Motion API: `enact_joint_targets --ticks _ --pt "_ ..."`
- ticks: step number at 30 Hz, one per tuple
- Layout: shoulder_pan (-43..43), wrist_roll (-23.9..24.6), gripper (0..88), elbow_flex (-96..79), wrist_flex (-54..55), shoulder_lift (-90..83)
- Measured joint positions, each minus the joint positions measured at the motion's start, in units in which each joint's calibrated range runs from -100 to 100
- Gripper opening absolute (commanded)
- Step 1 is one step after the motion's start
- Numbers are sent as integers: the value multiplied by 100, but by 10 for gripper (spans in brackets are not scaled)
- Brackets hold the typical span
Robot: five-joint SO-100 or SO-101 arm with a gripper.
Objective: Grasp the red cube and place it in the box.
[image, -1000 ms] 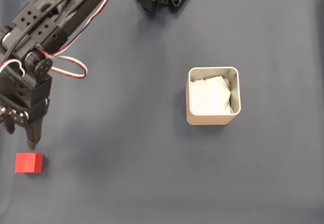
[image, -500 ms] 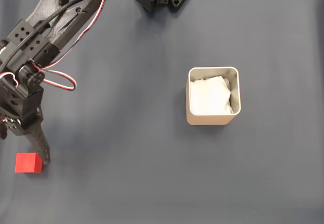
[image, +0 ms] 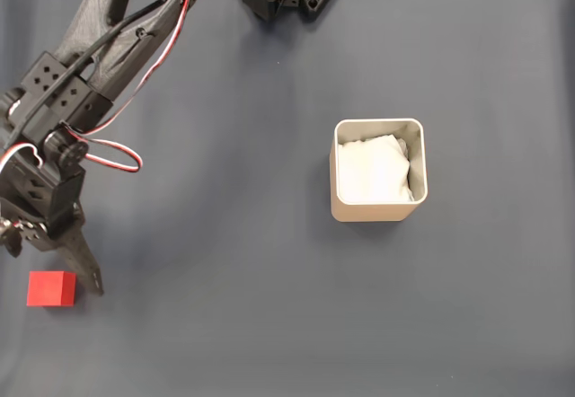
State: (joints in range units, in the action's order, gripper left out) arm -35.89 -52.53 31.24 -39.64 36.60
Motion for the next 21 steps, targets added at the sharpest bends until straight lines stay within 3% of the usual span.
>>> enact_joint_targets --ticks 21 --pt "128 88 472 0 552 401"
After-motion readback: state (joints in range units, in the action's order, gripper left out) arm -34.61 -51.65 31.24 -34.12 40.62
